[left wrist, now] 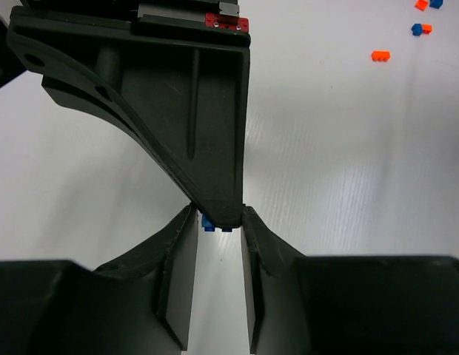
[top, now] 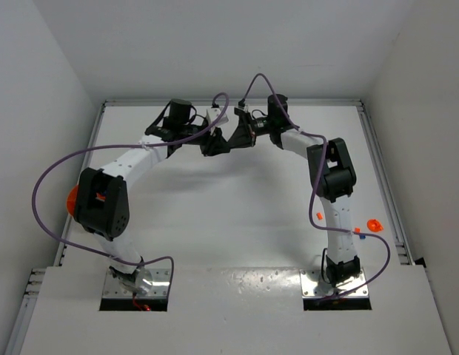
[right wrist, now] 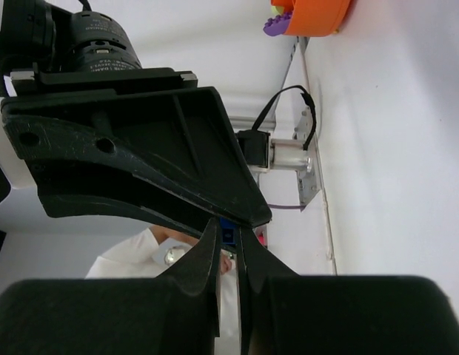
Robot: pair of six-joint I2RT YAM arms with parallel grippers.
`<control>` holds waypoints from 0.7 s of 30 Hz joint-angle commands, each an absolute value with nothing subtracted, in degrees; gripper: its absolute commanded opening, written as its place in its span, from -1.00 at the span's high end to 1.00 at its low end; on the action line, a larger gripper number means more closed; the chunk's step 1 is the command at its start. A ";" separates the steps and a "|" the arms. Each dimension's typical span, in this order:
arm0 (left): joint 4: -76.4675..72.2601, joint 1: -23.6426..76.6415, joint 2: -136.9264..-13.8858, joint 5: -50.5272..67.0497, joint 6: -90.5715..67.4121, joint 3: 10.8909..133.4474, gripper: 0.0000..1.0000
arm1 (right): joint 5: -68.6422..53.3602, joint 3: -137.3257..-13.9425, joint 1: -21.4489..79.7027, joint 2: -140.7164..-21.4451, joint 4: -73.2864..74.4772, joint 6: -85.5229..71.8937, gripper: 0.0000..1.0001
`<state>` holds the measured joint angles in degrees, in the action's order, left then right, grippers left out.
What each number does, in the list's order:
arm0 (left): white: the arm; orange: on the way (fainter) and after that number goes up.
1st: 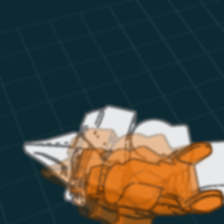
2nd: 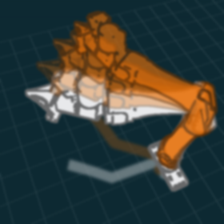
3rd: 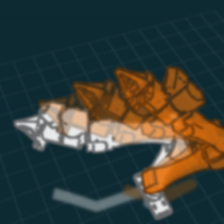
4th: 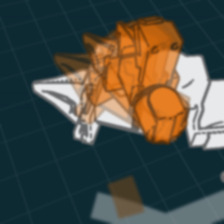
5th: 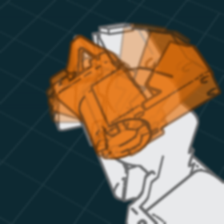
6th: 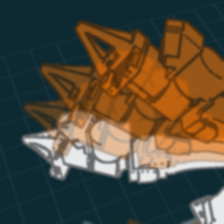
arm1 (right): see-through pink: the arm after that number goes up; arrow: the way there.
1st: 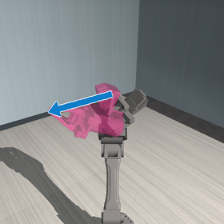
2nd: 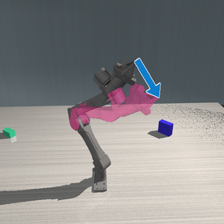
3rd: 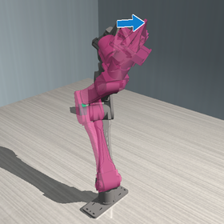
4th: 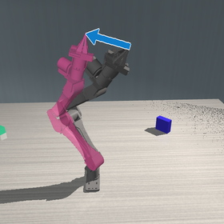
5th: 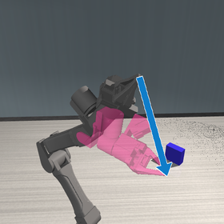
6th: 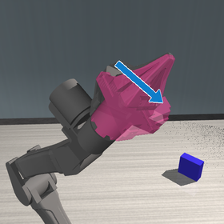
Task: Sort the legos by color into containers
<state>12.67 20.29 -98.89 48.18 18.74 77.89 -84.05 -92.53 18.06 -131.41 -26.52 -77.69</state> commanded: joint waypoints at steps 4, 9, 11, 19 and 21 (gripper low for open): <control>11.07 20.83 -98.96 47.99 19.42 79.19 0.51 | -87.36 -94.22 18.54 -128.06 -29.62 -78.22 1.00; 11.07 20.83 -98.44 46.85 19.42 79.72 0.83 | -87.89 -93.69 18.54 -128.58 -29.62 -78.22 0.94; 11.07 20.83 -97.65 46.85 19.42 79.72 0.95 | -87.89 -93.16 18.54 -128.58 -29.62 -78.22 0.76; 10.55 20.21 -93.61 46.32 18.37 77.61 1.00 | -86.84 -90.79 18.02 -127.36 -30.67 -78.22 0.29; 12.29 19.52 -93.08 46.32 19.07 76.90 1.00 | -86.31 -90.09 17.50 -127.35 -30.67 -77.70 0.22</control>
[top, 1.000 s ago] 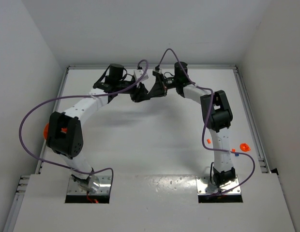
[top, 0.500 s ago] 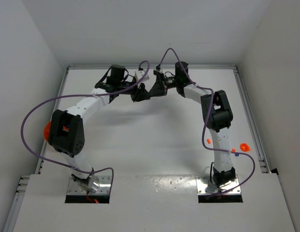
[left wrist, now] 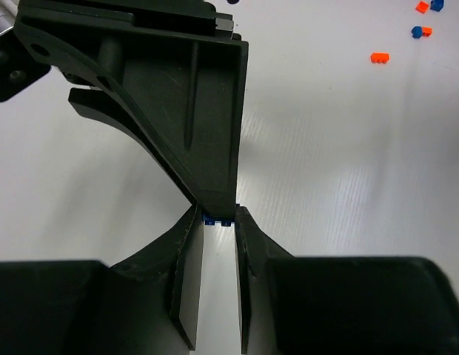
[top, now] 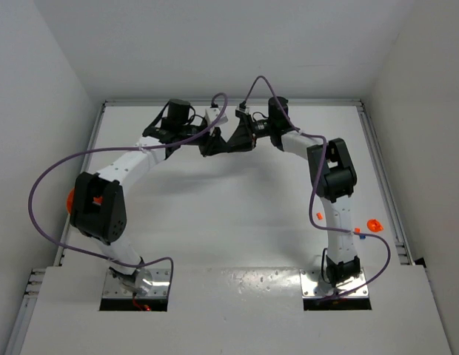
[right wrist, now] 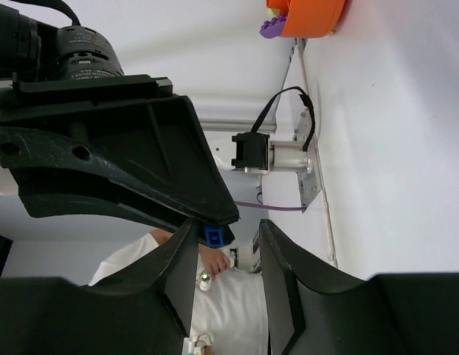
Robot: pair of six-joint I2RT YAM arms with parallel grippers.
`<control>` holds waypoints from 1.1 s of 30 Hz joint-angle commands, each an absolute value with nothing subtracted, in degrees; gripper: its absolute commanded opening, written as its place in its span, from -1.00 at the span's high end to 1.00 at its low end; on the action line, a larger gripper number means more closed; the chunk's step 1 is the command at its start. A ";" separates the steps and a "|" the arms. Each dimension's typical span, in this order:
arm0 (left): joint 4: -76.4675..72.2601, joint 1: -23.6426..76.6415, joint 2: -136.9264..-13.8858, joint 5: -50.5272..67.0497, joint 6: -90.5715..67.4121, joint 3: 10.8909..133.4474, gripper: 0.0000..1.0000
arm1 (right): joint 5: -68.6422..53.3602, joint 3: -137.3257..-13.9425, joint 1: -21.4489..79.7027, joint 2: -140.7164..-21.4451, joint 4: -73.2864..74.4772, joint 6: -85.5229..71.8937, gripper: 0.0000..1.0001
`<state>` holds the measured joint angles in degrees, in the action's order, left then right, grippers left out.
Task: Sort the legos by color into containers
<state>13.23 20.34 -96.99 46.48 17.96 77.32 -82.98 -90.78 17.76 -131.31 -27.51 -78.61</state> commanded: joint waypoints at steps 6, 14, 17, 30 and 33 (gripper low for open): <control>18.00 16.27 -88.51 45.18 21.70 74.36 1.00 | -86.31 -88.77 16.96 -126.74 -31.20 -77.08 0.22; 35.91 4.50 -81.21 41.57 29.44 73.91 1.00 | -86.84 -86.67 14.94 -126.21 -32.26 -76.55 0.25; 44.95 -0.25 -79.80 38.51 34.26 76.28 1.00 | -87.45 -85.44 14.33 -125.68 -33.40 -76.55 0.25; 70.74 -20.20 -83.13 29.11 53.96 83.75 1.00 | -89.91 -79.72 13.80 -123.49 -38.14 -77.07 0.31; 71.98 -23.90 -85.51 27.16 55.97 85.16 1.00 | -88.60 -77.53 13.80 -122.78 -35.78 -76.38 0.31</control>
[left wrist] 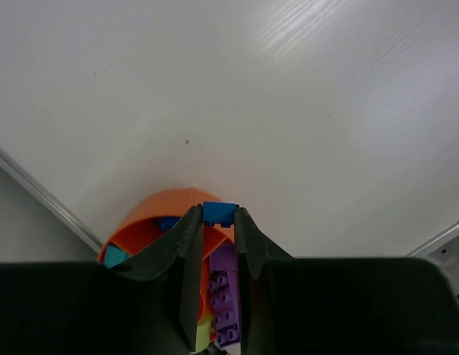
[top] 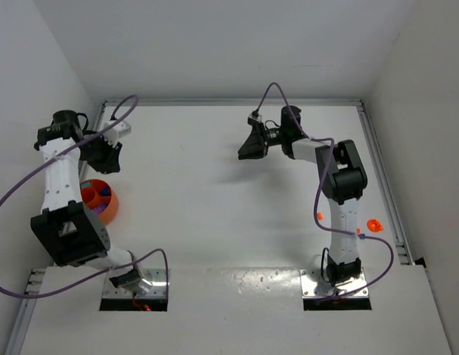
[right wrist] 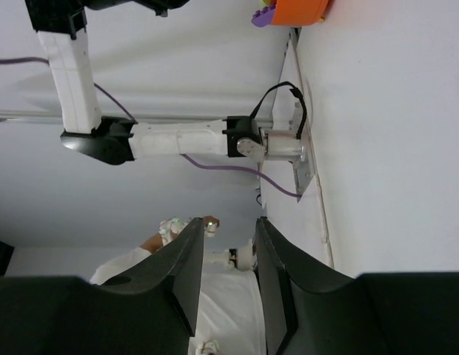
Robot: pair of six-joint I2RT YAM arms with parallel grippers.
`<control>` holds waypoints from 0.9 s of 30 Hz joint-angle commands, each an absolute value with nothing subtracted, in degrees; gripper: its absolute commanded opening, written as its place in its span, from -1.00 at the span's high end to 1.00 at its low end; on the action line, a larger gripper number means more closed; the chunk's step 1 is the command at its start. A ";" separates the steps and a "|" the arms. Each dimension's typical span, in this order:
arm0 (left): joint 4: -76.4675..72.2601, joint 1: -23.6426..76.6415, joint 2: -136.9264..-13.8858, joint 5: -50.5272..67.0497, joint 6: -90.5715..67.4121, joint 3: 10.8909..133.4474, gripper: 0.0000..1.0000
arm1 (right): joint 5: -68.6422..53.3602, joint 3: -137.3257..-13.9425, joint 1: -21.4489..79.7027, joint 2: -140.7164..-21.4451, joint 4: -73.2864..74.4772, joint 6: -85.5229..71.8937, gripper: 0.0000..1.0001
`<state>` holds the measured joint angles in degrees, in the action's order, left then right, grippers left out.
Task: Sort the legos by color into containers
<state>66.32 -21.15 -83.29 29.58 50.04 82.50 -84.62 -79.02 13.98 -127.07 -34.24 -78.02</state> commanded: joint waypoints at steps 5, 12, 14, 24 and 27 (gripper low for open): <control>74.18 -27.59 -90.08 22.51 59.06 86.48 1.00 | -86.67 -73.92 13.19 -120.76 -31.30 -75.32 0.21; 74.18 -28.65 -92.81 16.53 60.12 85.87 1.00 | -84.29 -69.00 11.34 -117.77 -24.09 -71.29 0.01; 74.18 -28.65 -92.81 15.91 60.12 85.87 1.00 | -83.67 -68.29 10.81 -116.37 -22.51 -70.06 -0.01; 71.63 -29.71 -96.59 11.69 59.59 85.34 0.84 | -83.14 -65.30 9.14 -115.31 -18.46 -66.36 -0.08; 71.02 -29.10 -98.08 11.69 58.37 85.34 0.71 | -83.14 -64.78 8.61 -115.31 -18.46 -66.36 -0.10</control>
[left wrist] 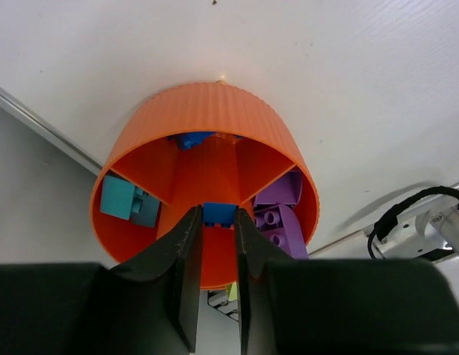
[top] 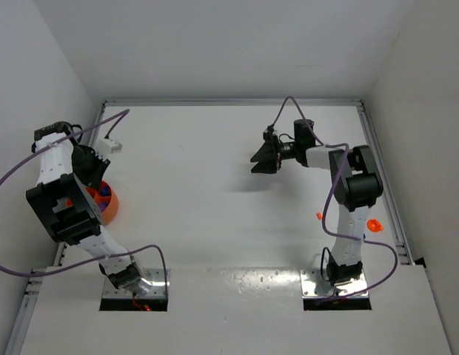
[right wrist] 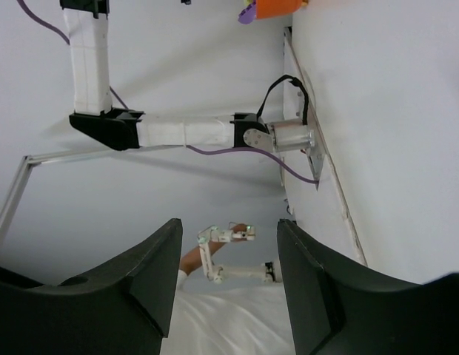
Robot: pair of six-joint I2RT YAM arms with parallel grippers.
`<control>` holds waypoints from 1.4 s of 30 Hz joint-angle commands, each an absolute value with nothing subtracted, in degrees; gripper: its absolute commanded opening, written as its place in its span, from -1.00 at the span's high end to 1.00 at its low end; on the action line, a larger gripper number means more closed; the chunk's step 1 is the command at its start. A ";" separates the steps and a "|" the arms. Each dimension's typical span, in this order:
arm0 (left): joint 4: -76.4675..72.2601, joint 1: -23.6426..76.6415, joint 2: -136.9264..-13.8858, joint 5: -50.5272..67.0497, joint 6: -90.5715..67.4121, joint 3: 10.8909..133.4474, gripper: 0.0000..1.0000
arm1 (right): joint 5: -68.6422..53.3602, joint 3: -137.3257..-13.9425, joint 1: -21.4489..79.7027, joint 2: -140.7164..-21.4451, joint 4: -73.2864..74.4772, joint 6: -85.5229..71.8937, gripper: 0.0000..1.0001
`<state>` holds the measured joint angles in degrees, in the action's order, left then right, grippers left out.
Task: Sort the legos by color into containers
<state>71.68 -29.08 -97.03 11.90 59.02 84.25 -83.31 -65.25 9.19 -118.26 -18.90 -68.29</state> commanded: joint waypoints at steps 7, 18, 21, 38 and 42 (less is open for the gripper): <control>68.82 -27.25 -99.32 12.22 57.04 85.87 0.57 | -82.62 -64.78 8.09 -114.26 -17.93 -65.22 -0.10; 66.53 -26.72 -100.37 12.74 54.67 87.80 -0.14 | -80.07 -64.17 6.86 -113.73 -9.33 -59.68 -0.12; 67.14 -26.72 -99.85 14.32 54.67 89.03 -0.17 | -76.66 -63.63 5.36 -112.68 -5.02 -56.70 -0.12; 56.34 1.56 -93.87 27.33 35.95 101.43 -0.31 | -22.60 -74.72 1.14 -90.91 56.66 16.74 -0.02; 55.63 4.48 -97.81 27.33 35.24 104.84 -0.31 | -19.43 -64.88 -0.53 -81.50 60.29 28.90 0.22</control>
